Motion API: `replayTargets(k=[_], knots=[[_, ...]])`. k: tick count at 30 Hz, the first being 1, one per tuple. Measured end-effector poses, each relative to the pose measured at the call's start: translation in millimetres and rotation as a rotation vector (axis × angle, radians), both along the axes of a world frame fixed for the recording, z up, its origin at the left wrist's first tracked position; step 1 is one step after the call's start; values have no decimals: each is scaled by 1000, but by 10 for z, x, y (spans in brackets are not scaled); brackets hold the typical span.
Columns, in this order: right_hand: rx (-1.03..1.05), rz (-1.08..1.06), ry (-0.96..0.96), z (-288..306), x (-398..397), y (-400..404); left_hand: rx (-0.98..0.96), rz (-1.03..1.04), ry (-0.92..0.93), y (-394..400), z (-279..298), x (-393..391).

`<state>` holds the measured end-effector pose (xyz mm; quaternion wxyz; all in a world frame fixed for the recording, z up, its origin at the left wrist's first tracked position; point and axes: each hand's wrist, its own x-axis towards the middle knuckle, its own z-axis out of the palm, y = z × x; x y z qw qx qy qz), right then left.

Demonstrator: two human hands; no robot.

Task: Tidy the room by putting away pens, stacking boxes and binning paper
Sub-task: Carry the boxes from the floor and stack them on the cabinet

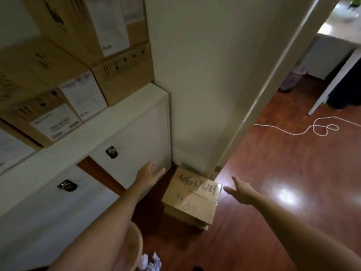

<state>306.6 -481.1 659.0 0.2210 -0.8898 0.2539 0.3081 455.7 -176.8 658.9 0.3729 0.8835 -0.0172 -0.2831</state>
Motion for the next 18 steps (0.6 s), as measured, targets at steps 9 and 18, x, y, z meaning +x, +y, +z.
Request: replayTargets(k=[9,18], knots=[[150,-319,167,-2189,-233,-171,161,51,358,-435,-2211,-167],[366,-814,-59,-4347,-53,-219,163,186,331,-711,-4148,240]])
